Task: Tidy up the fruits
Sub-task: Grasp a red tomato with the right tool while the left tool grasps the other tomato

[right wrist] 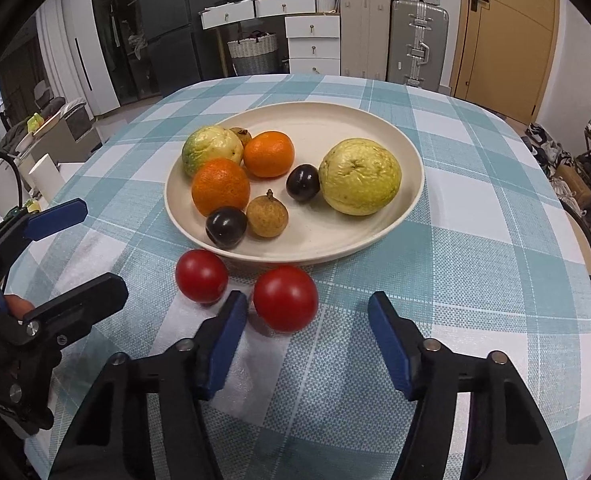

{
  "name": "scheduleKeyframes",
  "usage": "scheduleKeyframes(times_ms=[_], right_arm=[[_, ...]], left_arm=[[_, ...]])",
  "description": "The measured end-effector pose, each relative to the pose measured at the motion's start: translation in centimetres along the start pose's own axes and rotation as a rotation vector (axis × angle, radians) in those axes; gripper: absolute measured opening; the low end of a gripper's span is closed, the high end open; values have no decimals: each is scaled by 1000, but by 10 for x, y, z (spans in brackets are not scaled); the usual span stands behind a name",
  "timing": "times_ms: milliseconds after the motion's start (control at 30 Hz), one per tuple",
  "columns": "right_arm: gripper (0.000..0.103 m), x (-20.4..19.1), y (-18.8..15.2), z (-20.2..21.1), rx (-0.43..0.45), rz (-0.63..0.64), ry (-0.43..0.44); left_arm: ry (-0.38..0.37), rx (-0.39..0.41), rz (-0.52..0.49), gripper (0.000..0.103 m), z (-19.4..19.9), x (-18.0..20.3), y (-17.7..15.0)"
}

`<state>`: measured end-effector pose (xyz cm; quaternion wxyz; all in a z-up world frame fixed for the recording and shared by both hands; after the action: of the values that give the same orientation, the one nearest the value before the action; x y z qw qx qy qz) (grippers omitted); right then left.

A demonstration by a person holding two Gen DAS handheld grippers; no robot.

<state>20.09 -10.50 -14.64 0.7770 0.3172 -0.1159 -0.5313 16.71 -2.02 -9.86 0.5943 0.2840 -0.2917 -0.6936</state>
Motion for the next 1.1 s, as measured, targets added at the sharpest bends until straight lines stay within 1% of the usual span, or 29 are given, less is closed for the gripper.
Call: scheduleKeyframes(times_ms=[67,200,400,667,900,1100], right_arm=[[57,-2,0,0,5,7,3],[42,-4,0,2,7,6,20],[31,-5,0,3,10,7,26],[31,-1,-3,15,37,-16,40],[31,8,-9,40,94,-70,67],[31,13,-16,53,122,-90,78]], left_arm=[[0,0,0,102,0,0,0],[0,0,0,102,0,0,0],[1,0,0,102,-1,0,-1],[-3,-2,5,102,-1,1,-2],[-4,-4,2,102,-2,1,-2],[3,0,-27,102,-1,7,-1]])
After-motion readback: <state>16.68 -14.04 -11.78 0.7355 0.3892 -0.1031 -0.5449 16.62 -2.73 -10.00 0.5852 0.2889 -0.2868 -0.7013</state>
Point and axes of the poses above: each gripper's, at about its wrist camera, not at the fingertips, and z roughly against the way its jaws point, x to its right, y to its top, the point moved 10 cm from there along -z, roughly the way its jaws point, and after that the axes turned 9 degrees about -z, right-handed, at the moved point
